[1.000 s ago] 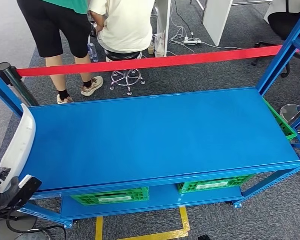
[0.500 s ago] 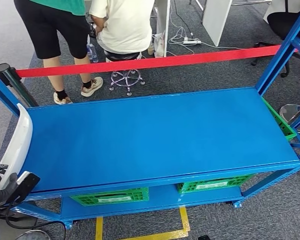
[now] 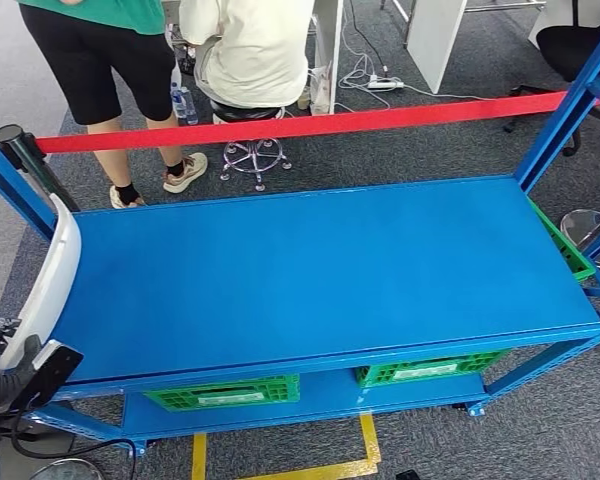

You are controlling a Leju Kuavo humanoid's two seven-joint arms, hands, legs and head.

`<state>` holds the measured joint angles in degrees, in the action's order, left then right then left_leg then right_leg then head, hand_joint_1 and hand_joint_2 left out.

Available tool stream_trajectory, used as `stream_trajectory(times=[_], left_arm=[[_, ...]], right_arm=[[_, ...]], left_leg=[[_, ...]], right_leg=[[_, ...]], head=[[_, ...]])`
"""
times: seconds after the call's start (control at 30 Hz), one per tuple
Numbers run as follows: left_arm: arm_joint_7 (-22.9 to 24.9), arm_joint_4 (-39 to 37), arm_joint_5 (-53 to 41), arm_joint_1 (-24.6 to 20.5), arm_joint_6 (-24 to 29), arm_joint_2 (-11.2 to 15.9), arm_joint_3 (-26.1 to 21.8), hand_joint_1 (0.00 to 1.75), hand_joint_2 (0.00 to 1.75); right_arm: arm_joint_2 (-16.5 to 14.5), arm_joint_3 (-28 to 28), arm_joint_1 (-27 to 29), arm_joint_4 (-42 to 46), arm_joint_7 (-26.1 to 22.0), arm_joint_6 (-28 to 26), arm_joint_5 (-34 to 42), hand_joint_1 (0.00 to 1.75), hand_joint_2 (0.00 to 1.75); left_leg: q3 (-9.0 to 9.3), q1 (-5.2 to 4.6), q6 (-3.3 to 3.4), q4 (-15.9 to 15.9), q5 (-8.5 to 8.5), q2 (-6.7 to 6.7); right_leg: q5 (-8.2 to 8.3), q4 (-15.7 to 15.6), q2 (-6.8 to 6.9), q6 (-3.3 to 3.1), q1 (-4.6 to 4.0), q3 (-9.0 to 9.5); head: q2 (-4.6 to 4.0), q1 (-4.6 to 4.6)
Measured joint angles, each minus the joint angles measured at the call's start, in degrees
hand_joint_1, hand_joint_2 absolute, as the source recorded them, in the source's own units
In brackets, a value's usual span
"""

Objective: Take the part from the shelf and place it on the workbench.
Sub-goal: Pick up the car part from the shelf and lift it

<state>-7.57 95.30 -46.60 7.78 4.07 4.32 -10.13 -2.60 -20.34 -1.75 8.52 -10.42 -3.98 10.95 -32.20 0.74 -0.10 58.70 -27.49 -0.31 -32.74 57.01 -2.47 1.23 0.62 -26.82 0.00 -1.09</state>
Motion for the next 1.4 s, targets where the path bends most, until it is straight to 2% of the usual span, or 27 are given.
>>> stream_trajectory(times=[0.23,0.53,0.67,0.77,0.83,0.9,0.93,0.97,1.0,1.07,1.1,1.13,1.17,1.27,1.3,1.33,1.4], left_arm=[[-1.09,4.99,0.41,1.41,1.96,-0.19,4.63,1.75,1.75],[-1.22,6.84,0.37,2.03,2.18,-0.19,6.33,1.75,1.75],[-1.58,8.12,-0.27,2.55,3.57,-0.17,7.44,1.75,1.75],[-1.7,10.49,-1.91,3.43,5.92,-0.15,9.45,1.75,1.75],[-1.78,12.19,-3.2,4.08,7.79,-0.16,11.04,1.75,1.75],[-1.89,13.46,-4.45,4.99,9.48,-0.16,12.57,1.75,1.75],[-2.01,13.96,-4.99,5.54,10.17,-0.16,13.29,1.75,1.75],[-2.2,14.42,-5.53,6.12,10.9,-0.16,14.07,1.75,1.75],[-2.4,14.88,-6.04,6.65,11.67,-0.16,14.83,1.75,1.75],[-2.65,15.69,-7.0,7.57,13.21,-0.14,16.24,1.75,1.75],[-2.66,16.06,-7.32,7.92,13.83,-0.08,16.79,1.75,1.75],[-2.65,16.39,-7.58,8.2,14.26,0.01,17.26,1.75,1.75],[-2.64,16.71,-7.74,8.44,14.56,0.11,17.69,1.75,1.75],[-2.64,17.37,-7.99,8.97,14.88,0.4,18.64,1.75,1.75],[-2.62,17.51,-8.02,9.13,15.03,0.53,18.83,1.75,1.75],[-2.59,17.65,-8.04,9.28,15.27,0.67,18.97,1.75,1.75],[-2.54,18.03,-8.25,9.74,16.1,0.93,19.37,1.75,1.75]], right_arm=[[0.0,-0.26,0.0,0.0,-0.03,-0.04,0.0,0.0,0.0],[0.0,-0.47,0.0,0.0,-0.03,-0.04,0.0,0.0,0.0],[-0.21,-0.49,0.05,0.0,-0.03,-0.15,0.0,0.0,0.0],[-0.42,-0.49,0.01,0.0,-0.12,-0.29,0.0,0.0,0.0],[-0.44,-0.49,-0.07,0.0,-0.19,-0.38,0.02,0.0,0.0],[-0.44,-0.49,-0.06,0.0,-0.51,-0.18,0.15,0.0,0.0],[-0.44,-0.49,-0.01,0.0,-0.87,0.09,0.25,0.0,0.0],[-0.44,-0.49,0.07,0.0,-1.38,0.44,0.35,0.0,0.0],[-0.43,-0.49,0.14,0.0,-1.95,0.82,0.44,0.0,0.0],[-0.4,-0.49,0.2,0.0,-2.98,1.4,0.66,0.0,0.0],[-0.41,-0.49,0.16,0.0,-3.38,1.62,0.75,0.0,0.0],[-0.43,-0.49,0.12,0.0,-3.65,1.76,0.85,0.0,0.0],[-0.45,-0.49,0.06,0.0,-3.84,1.87,0.92,0.0,0.0],[-0.48,-0.48,0.05,0.0,-4.12,1.97,1.06,0.0,0.0],[-0.48,-0.48,0.07,0.0,-4.23,1.96,1.15,0.0,0.0],[-0.47,-0.47,0.07,0.0,-4.36,1.93,1.26,0.0,0.0],[-0.46,-0.45,0.06,0.0,-4.65,1.71,1.48,0.0,0.0]], left_leg=[[0.0,-0.13,0.01,0.0,0.0,0.0],[0.0,-0.13,0.01,0.01,-0.01,-0.01],[-0.07,-0.34,0.65,0.45,-0.32,-0.08],[0.33,-0.11,1.39,-0.74,0.38,0.16],[0.77,0.24,1.88,-1.98,0.95,0.57],[0.79,0.22,2.01,-2.14,1.01,0.94],[0.76,0.22,1.99,-2.12,0.99,1.06],[0.76,0.24,1.96,-2.09,0.95,1.15],[0.78,0.31,1.87,-2.03,0.9,1.19],[0.83,0.53,1.38,-1.74,0.69,1.19],[0.73,0.51,0.97,-1.48,0.57,1.16],[0.62,0.44,0.52,-1.2,0.54,1.13],[0.47,0.32,0.08,-0.94,0.61,1.09],[0.11,0.36,-0.89,-0.51,0.61,1.02],[-0.21,0.44,-1.12,0.25,-0.36,0.97],[-0.9,0.49,-1.28,2.07,-2.15,0.9],[-3.28,0.49,-1.41,8.78,-6.96,0.79]], right_leg=[[0.0,-0.01,0.0,0.01,0.11,0.0],[0.0,-0.02,0.02,0.01,0.11,-0.01],[0.14,-0.34,0.02,0.41,0.47,0.05],[-0.14,-0.42,0.22,0.95,0.41,0.19],[-2.47,2.73,1.04,1.19,0.24,-1.28],[-5.79,9.98,1.73,1.55,0.32,-5.12],[-6.61,13.2,1.85,1.76,0.42,-6.95],[-6.25,14.77,1.91,1.96,0.56,-8.07],[-4.62,13.97,1.98,2.16,0.73,-8.08],[0.05,7.46,2.36,2.58,1.14,-5.61],[1.65,4.22,2.53,2.66,1.17,-4.07],[2.48,2.13,2.61,2.53,1.18,-3.1],[2.6,1.28,2.6,2.27,1.13,-2.71],[2.89,1.51,2.28,0.82,1.04,-3.32],[3.15,1.5,2.25,0.28,1.05,-3.59],[3.47,1.44,2.25,-0.3,1.06,-3.93],[4.1,1.44,2.25,-1.11,0.83,-4.85]], head=[[0.0,-0.01],[0.0,-0.02],[0.0,-0.06],[0.0,-0.01],[0.0,0.28],[0.0,0.51],[0.0,0.54],[0.0,0.54],[0.0,0.55],[0.0,0.57],[0.0,0.69],[0.0,0.76],[0.0,0.78],[0.0,0.6],[0.0,0.54],[0.0,0.49],[0.0,0.41]])
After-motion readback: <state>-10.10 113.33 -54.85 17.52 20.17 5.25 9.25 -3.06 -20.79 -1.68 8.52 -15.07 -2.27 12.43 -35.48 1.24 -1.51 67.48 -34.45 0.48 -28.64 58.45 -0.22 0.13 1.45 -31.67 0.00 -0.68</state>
